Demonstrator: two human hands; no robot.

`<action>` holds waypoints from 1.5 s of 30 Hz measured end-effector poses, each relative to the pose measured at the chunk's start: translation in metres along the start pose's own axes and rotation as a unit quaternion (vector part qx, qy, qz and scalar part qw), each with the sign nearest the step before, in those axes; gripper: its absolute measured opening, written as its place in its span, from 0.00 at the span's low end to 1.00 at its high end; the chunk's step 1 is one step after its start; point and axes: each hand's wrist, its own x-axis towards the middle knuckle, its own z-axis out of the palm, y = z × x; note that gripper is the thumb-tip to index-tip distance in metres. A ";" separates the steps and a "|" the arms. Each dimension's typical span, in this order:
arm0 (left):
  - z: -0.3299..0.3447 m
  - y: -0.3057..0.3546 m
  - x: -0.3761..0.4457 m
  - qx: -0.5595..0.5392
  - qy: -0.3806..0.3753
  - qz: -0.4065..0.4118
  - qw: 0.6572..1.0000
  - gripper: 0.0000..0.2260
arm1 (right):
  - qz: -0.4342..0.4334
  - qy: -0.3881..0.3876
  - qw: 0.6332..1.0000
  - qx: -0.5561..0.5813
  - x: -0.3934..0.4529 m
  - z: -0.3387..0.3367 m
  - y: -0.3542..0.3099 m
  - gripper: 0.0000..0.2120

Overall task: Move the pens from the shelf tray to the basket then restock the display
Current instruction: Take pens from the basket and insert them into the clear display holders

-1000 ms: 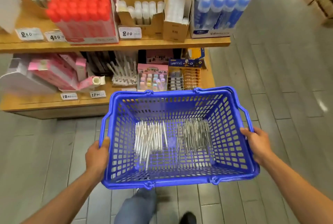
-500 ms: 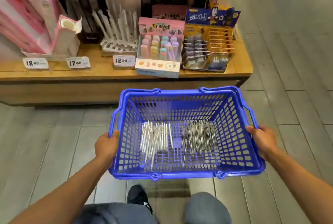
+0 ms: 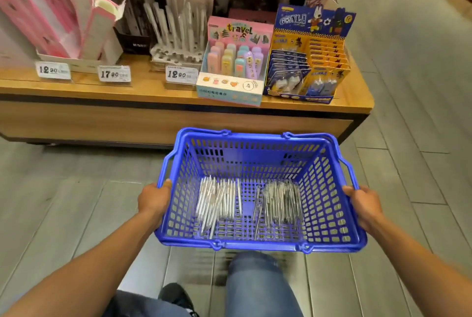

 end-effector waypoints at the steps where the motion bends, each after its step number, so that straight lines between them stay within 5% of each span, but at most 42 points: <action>1: 0.001 -0.001 0.000 -0.006 0.003 -0.003 1.000 0.14 | 0.003 -0.003 1.000 -0.006 0.001 0.000 -0.001 0.05; 9: 0.012 -0.001 -0.001 0.014 0.014 -0.014 1.000 0.15 | 0.019 -0.004 0.999 -0.031 0.013 -0.005 0.015 0.10; 12: 0.016 0.010 -0.004 0.069 0.060 0.046 0.995 0.13 | 0.011 0.014 0.996 -0.088 0.013 -0.002 0.016 0.14; 15: 0.024 0.021 -0.012 0.142 0.130 0.151 0.970 0.17 | -0.123 0.114 0.961 -0.221 0.013 0.006 0.009 0.20; 18: 0.040 0.023 -0.021 0.175 0.103 0.274 0.940 0.11 | -0.269 0.165 0.905 -0.284 0.000 0.033 -0.003 0.20; 20: 0.051 0.019 -0.024 0.172 0.066 0.313 0.932 0.06 | -0.296 0.107 0.905 -0.287 -0.009 0.065 -0.006 0.14; 23: 0.062 0.019 -0.024 0.132 0.038 0.332 0.933 0.02 | -0.215 -0.105 0.942 -0.234 -0.018 0.126 -0.002 0.07; 25: 0.068 0.018 -0.022 0.091 0.002 0.341 0.936 0.04 | -0.167 -0.237 0.926 -0.240 -0.023 0.173 0.009 0.05; 29: 0.072 0.014 -0.016 0.019 -0.088 0.191 0.977 0.07 | -0.101 -0.369 0.859 -0.342 -0.020 0.259 0.049 0.10; 33: 0.071 0.010 -0.011 0.026 -0.169 0.070 0.983 0.05 | -0.056 -0.334 0.833 -0.438 -0.011 0.311 0.079 0.11; 45: 0.075 0.002 -0.006 0.016 -0.216 -0.011 0.976 0.04 | -0.091 -0.339 0.818 -0.456 -0.007 0.330 0.111 0.19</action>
